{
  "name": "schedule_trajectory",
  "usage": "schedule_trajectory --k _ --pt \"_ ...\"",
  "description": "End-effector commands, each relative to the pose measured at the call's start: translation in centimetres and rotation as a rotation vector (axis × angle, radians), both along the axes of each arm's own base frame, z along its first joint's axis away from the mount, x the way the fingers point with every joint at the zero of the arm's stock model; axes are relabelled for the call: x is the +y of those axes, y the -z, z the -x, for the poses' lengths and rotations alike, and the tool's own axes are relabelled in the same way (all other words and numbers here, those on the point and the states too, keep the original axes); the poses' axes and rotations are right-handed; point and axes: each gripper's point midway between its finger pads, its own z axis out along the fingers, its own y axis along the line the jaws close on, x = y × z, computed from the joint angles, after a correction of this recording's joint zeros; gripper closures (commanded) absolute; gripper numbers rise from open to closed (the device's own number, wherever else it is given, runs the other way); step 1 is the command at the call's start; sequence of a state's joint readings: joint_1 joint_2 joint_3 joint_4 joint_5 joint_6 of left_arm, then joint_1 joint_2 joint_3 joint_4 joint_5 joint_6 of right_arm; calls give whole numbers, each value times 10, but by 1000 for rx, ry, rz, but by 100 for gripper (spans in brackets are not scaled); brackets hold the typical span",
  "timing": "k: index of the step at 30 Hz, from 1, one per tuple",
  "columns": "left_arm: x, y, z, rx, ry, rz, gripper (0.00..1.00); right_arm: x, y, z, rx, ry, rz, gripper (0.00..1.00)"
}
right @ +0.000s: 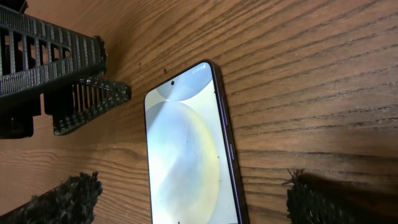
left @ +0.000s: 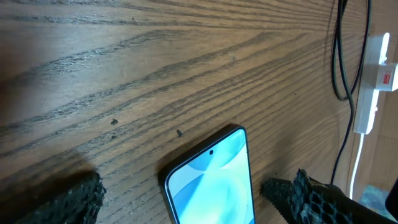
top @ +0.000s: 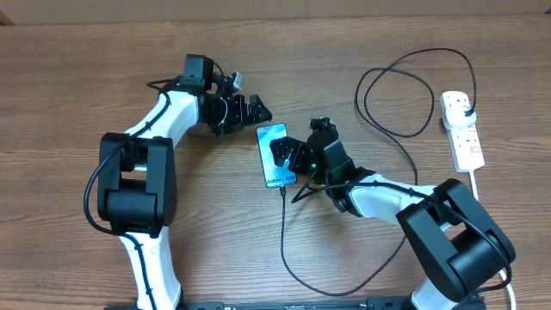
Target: Plug charger to phone and switch on socket
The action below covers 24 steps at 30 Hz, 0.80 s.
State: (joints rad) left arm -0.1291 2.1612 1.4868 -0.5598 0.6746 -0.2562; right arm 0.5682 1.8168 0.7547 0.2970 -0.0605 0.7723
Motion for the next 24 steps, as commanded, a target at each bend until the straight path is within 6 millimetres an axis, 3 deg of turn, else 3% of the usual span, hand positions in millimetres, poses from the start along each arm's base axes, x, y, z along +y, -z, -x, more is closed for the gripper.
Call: schedule_trajectory --k 1,11,17,24 --pt "17 20 -1 17 -39 -107 0 -21 37 13 87 45 71 0" --pt "20 12 -13 83 -177 -15 0 -18 37 15 95 30 59 0" --pt "44 8 -20 219 -375 65 0 -13 33 14 85 14 35 0" --pt "68 11 -26 228 -454 43 0 0 15 6 30 -24 -42 0"
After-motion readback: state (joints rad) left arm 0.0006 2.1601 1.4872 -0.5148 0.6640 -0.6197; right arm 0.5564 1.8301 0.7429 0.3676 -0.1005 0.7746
